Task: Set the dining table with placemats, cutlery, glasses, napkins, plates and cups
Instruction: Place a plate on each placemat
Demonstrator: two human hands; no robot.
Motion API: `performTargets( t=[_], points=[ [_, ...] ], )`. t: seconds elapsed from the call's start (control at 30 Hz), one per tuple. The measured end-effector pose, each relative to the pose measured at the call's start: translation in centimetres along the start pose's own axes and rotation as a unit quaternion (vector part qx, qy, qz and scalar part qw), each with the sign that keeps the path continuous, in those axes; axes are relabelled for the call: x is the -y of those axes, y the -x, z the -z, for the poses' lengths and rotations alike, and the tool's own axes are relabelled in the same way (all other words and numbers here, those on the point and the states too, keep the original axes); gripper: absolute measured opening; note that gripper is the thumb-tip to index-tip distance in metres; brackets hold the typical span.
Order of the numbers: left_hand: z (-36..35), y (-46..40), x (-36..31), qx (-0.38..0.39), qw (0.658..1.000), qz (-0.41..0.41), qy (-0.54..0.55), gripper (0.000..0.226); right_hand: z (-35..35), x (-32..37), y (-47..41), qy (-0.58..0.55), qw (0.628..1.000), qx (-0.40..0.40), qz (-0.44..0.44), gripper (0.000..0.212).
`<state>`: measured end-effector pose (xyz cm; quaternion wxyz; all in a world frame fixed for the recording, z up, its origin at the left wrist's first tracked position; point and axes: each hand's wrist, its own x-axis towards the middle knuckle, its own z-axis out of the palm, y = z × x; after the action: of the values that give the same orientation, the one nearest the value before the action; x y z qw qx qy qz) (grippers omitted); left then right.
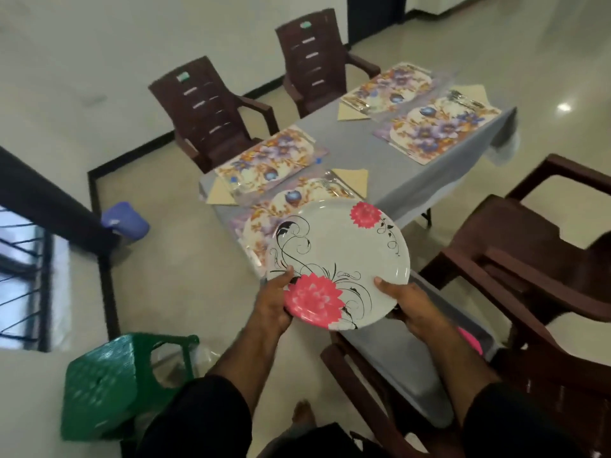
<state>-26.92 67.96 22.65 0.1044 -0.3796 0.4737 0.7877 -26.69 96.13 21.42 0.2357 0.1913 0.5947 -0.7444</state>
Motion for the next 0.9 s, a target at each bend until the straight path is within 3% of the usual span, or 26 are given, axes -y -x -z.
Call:
performTargets(
  t=[0.1, 0.23, 0.37, 0.47, 0.6, 0.7, 0.8, 0.9],
  points=[
    [4.0, 1.2, -3.6, -0.006, 0.999, -0.036, 0.032, 0.05, -5.3, 3.3, -0.3, 0.015, 0.998, 0.027, 0.051, 0.032],
    [9.4, 2.4, -8.3, -0.016, 0.992, -0.078, 0.094, 0.033, -12.6, 6.5, -2.2, 0.068, 0.989, -0.012, 0.128, 0.036],
    [16.6, 1.5, -12.7, 0.005, 0.981, -0.081, 0.177, 0.064, -21.8, 7.4, -4.6, 0.105, 0.985, -0.002, 0.139, 0.04],
    [22.3, 0.4, -16.5, 0.038, 0.973, -0.091, 0.209, 0.066, -29.3, 7.0, -6.4, 0.127, 0.983, -0.003, 0.135, 0.032],
    [30.2, -1.0, -20.7, 0.02, 0.967, -0.145, 0.21, 0.079, -38.2, 6.1, -8.4, 0.147, 0.979, 0.003, 0.142, 0.017],
    [34.6, -2.2, -23.3, -0.001, 0.965, -0.149, 0.217, 0.077, -42.7, 5.8, -9.0, 0.146, 0.977, 0.009, 0.152, 0.016],
    [36.6, -4.0, -25.3, -0.024, 0.963, -0.134, 0.232, 0.058, -45.5, 6.2, -9.9, 0.155, 0.978, 0.022, 0.139, 0.029],
    [37.1, -6.0, -27.1, -0.044, 0.962, -0.124, 0.239, 0.057, -47.5, 7.3, -11.1, 0.131, 0.985, 0.031, 0.108, 0.034]
  ],
)
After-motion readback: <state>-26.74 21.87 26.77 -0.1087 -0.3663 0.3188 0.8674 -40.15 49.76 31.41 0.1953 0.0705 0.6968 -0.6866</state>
